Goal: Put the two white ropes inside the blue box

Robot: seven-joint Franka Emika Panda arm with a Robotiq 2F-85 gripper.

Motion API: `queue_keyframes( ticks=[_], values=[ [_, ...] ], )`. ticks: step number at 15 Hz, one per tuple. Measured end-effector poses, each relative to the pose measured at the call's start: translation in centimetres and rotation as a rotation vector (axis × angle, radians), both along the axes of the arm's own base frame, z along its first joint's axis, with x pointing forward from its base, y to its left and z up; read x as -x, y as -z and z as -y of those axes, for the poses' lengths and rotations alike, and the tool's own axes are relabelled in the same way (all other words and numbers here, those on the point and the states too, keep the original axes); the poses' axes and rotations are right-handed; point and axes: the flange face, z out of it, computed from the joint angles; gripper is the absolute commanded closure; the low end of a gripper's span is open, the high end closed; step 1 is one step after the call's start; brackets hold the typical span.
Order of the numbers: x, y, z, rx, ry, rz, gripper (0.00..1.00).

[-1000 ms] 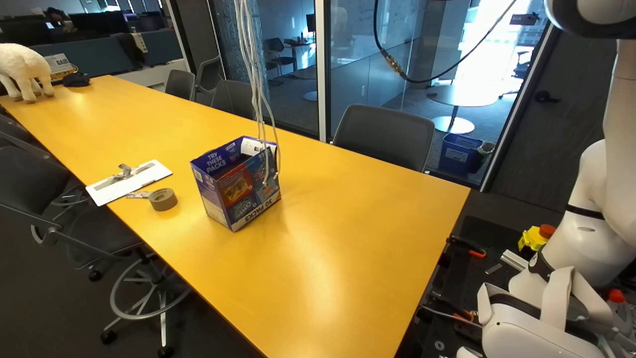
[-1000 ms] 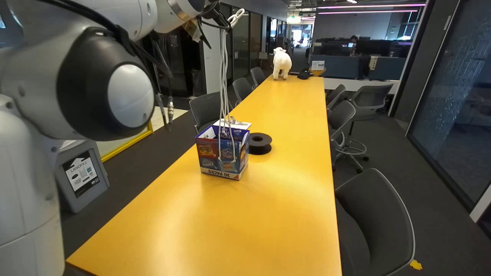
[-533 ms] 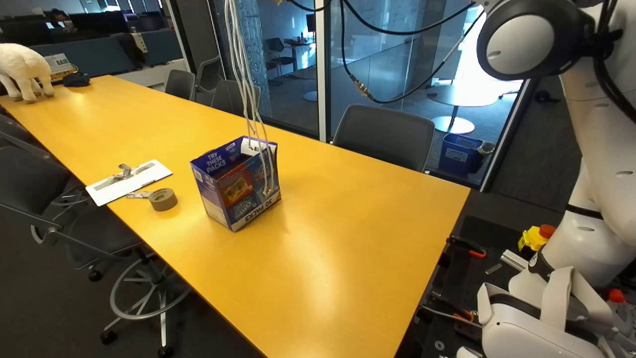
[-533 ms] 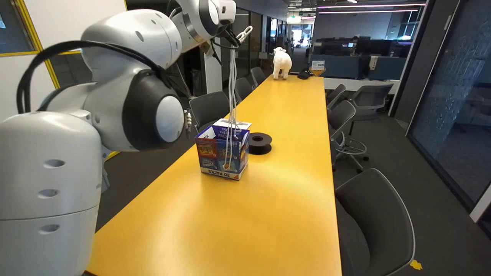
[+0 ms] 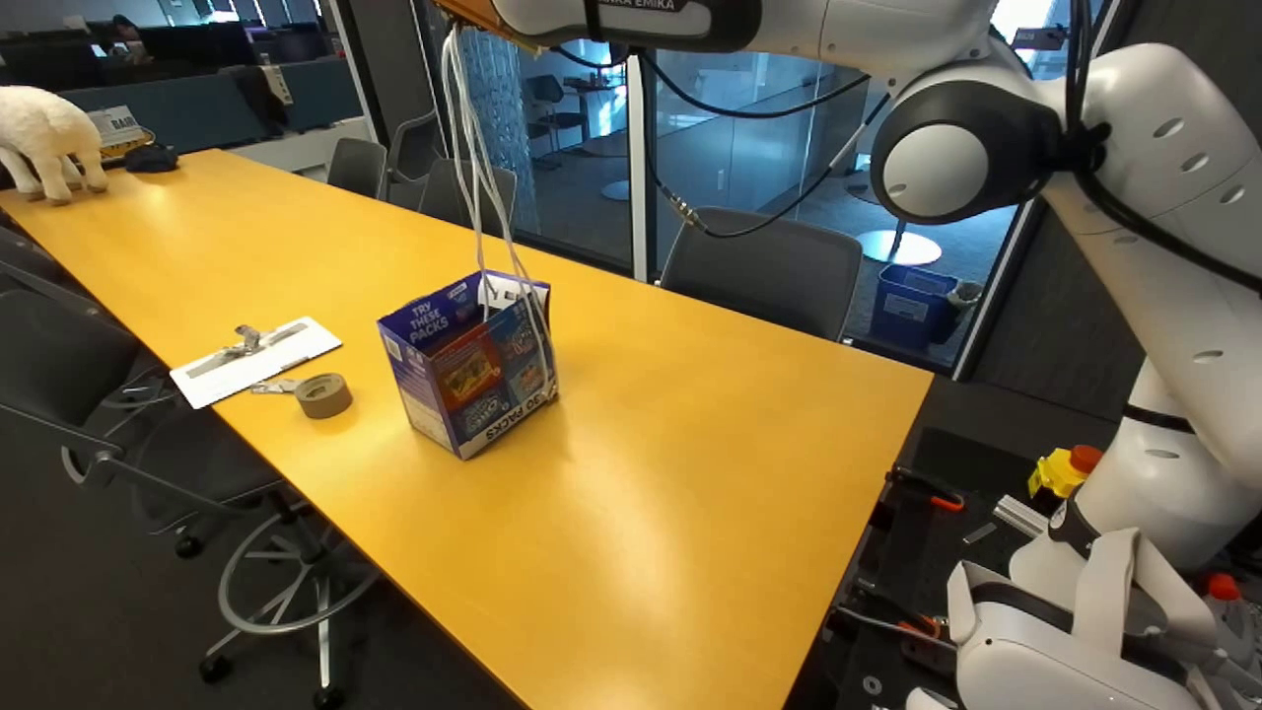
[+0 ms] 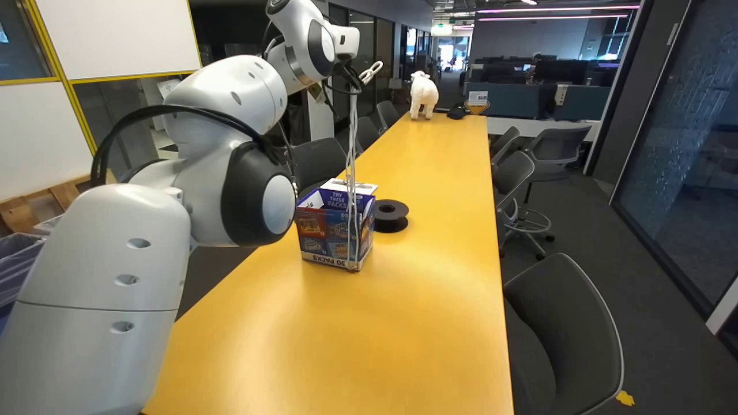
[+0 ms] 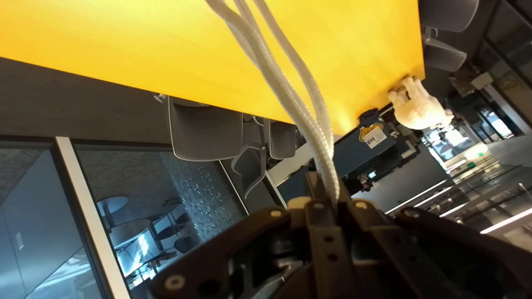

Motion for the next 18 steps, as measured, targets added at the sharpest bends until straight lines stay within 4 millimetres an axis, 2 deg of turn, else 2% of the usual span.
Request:
queue_keyframes(
  ticks=[4,11,15,18],
  values=[
    [0.2,-0.1,-0.8,-0.010,-0.008,-0.020,0.99],
    [-0.1,2.8,-2.3,-0.064,-0.103,-0.193,0.99],
    [-0.9,5.5,-2.2,-0.076,-0.144,-0.273,0.99],
    [-1.9,8.9,-1.5,-0.101,-0.183,-0.347,0.99]
  ],
)
